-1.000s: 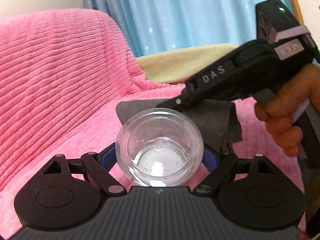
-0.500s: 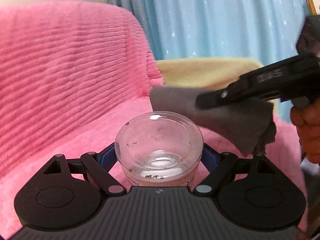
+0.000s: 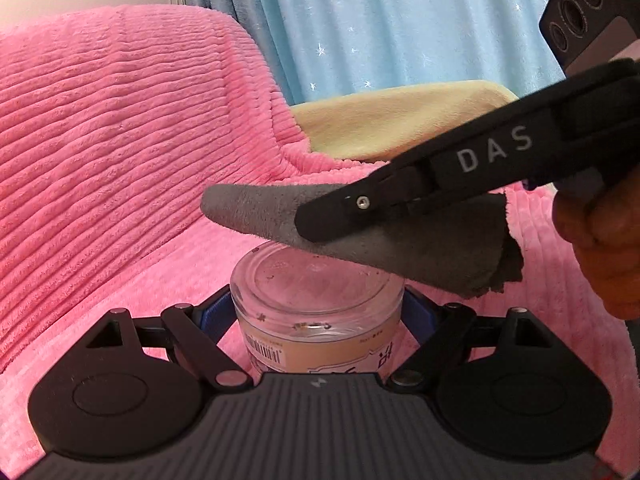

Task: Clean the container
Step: 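Sweep the grey cloth across the jar's open rim with the right gripper, then keep rubbing the cloth over the jar's rim with the right gripper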

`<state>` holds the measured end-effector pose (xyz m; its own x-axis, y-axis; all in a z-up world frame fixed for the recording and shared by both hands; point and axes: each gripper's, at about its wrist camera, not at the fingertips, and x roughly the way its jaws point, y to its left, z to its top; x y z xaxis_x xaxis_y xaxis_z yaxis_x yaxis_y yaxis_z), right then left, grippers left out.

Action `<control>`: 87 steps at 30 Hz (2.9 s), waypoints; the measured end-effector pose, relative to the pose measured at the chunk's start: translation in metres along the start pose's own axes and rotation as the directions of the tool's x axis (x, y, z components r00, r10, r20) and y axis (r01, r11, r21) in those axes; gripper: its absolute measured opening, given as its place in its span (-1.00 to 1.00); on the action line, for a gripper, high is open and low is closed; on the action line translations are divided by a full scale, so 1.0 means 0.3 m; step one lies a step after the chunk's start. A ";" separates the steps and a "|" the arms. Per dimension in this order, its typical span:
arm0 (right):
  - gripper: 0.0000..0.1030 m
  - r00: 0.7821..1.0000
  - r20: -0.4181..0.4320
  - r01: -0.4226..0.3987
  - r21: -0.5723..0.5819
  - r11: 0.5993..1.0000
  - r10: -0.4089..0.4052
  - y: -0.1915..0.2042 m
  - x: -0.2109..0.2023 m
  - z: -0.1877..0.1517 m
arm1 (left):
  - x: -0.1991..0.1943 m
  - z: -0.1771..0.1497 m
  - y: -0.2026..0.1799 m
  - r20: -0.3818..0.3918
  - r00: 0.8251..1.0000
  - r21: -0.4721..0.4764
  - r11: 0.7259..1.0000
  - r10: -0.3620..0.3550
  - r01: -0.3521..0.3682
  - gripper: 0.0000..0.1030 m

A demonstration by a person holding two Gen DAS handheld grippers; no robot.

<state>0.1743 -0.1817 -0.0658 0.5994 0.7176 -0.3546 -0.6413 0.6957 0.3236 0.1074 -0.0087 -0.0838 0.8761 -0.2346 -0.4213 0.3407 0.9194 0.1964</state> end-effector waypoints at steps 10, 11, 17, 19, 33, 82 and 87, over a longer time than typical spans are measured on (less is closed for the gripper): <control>-0.83 0.987 -0.067 -0.140 0.067 0.988 0.144 0.001 -0.012 -0.005 | 0.010 0.000 0.023 -0.003 1.000 -0.045 0.999 -0.006 0.006 0.66; -0.83 0.986 -0.068 -0.150 0.077 0.986 0.155 0.002 -0.007 -0.003 | 0.011 0.001 0.026 -0.003 1.000 -0.048 0.999 -0.007 0.007 0.66; -0.84 0.977 -0.070 -0.193 0.103 0.976 0.201 0.019 0.034 0.001 | 0.010 0.000 0.033 -0.002 1.000 -0.052 0.999 -0.009 0.009 0.66; -0.85 0.978 -0.066 -0.190 0.091 0.978 0.196 0.030 0.055 0.006 | -0.005 -0.024 0.116 0.007 0.999 -0.032 0.998 -0.052 0.052 0.66; -0.87 0.997 -0.060 -0.043 0.055 0.998 0.047 -0.007 0.026 0.024 | -0.007 -0.020 0.117 0.009 0.998 -0.049 0.997 -0.066 0.066 0.65; -0.85 0.983 -0.138 -0.121 0.002 0.993 0.120 0.056 -0.032 0.011 | 0.005 -0.010 0.141 0.013 0.997 -0.048 0.996 -0.074 0.075 0.66; -0.85 0.984 -0.102 -0.145 0.044 0.988 0.149 0.056 0.009 0.004 | 0.001 -0.012 0.132 0.013 0.998 -0.034 0.997 -0.065 0.066 0.66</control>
<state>0.1658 -0.1681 -0.0603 0.4449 0.8062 -0.3900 -0.7000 0.5847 0.4101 0.1199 0.0287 -0.0793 0.8564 -0.2982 -0.4214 0.3857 0.9122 0.1382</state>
